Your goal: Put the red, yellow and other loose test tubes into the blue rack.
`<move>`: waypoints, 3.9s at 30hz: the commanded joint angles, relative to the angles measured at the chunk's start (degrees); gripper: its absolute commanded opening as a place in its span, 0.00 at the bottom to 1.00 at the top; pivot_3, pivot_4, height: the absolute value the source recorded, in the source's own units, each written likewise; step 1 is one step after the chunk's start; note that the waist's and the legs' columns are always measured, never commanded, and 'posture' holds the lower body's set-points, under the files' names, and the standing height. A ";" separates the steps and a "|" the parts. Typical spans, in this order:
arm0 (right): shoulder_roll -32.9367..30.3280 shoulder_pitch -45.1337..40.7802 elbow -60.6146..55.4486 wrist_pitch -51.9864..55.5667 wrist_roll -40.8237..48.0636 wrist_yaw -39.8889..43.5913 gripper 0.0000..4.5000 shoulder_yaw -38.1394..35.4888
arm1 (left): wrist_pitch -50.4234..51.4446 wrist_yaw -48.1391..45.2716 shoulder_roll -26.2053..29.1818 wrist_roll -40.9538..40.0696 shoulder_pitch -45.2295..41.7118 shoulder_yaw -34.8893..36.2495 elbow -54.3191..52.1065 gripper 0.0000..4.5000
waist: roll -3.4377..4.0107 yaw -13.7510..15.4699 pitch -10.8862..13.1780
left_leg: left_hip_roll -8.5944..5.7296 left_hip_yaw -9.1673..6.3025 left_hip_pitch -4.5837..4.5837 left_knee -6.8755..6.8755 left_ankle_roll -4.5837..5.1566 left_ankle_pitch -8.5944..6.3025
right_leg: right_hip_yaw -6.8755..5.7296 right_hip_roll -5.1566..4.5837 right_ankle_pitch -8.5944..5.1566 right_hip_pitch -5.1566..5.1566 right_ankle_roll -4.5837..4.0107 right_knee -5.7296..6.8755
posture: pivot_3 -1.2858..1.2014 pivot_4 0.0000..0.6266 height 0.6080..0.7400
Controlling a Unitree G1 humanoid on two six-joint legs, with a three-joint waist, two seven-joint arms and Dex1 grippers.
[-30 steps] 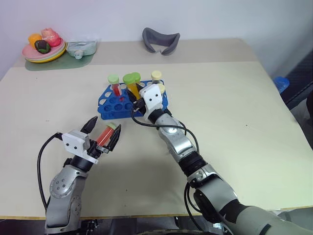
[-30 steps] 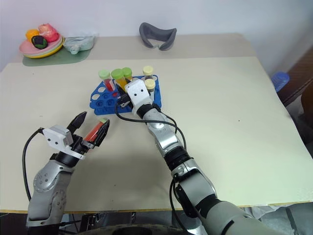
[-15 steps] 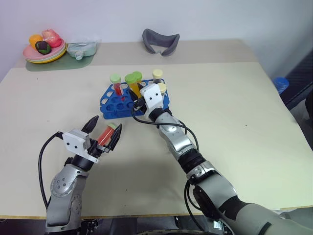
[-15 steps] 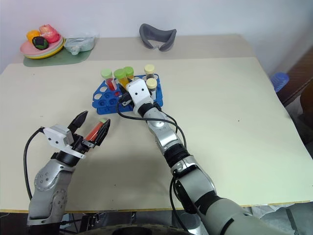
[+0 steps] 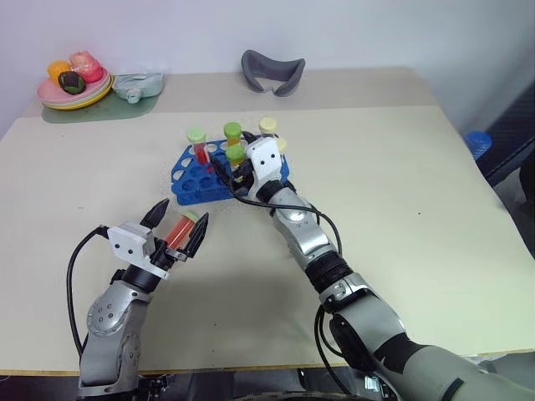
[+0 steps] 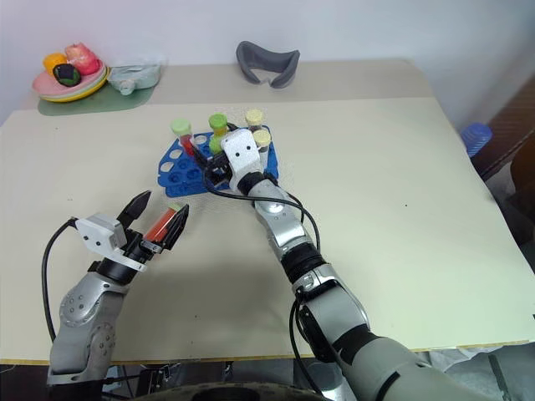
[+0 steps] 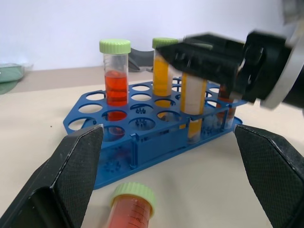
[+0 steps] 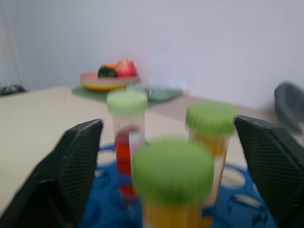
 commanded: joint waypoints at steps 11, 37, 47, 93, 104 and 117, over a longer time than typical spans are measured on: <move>-3.86 0.94 -35.74 21.29 11.70 15.29 0.95 2.47 | 28.48 12.80 9.30 -3.23 -4.10 5.15 -14.03 1.00 | -0.02 0.06 0.01 | -0.01 -0.05 0.00 0.00 0.01 0.00 | -0.01 0.00 -0.01 0.03 0.01 0.00 | 0.52 0.24 1.00; -42.56 16.76 -63.45 37.17 23.38 49.17 0.95 0.10 | 95.77 6.38 45.59 -27.12 -57.05 -27.70 9.74 1.00 | -0.33 0.81 0.28 | -0.06 -0.14 -0.07 -0.13 0.07 -0.06 | -0.11 -0.01 -0.03 0.21 0.05 -0.59 | 0.52 0.24 1.00; -42.46 18.69 -65.47 38.64 23.13 47.26 0.95 0.92 | 95.77 6.43 41.66 -29.10 -62.41 -35.97 14.66 1.00 | -0.36 0.81 0.29 | -0.05 -0.15 -0.09 -0.08 0.07 -0.06 | -0.10 0.01 -0.03 0.19 0.05 -0.56 | 0.52 0.24 1.00; -41.55 21.65 -66.63 45.25 26.14 39.98 0.96 -4.11 | 69.96 21.98 41.73 -21.16 -46.63 -0.34 0.35 0.17 | -0.39 1.24 0.27 | -0.05 -0.12 -0.10 0.01 -0.10 0.04 | -0.08 -0.08 -0.02 0.19 0.05 -0.48 | 0.52 0.24 1.00; -38.20 26.64 -62.80 47.50 25.93 32.19 0.96 -6.07 | 16.88 22.34 12.06 5.46 -26.26 -8.73 -4.93 0.17 | -0.42 1.97 0.21 | -0.05 -0.01 -0.06 0.01 -0.23 0.11 | -0.07 -0.09 0.01 0.33 0.07 -0.65 | 0.52 0.24 1.00; -38.80 28.87 -63.20 47.51 26.08 30.39 0.96 -7.35 | -12.57 17.55 -1.31 12.11 -25.97 -9.50 17.85 0.17 | -0.36 1.67 0.17 | -0.06 -0.01 0.00 0.04 0.11 -0.08 | -0.07 -0.07 0.02 0.37 0.08 -0.61 | 0.52 0.24 1.00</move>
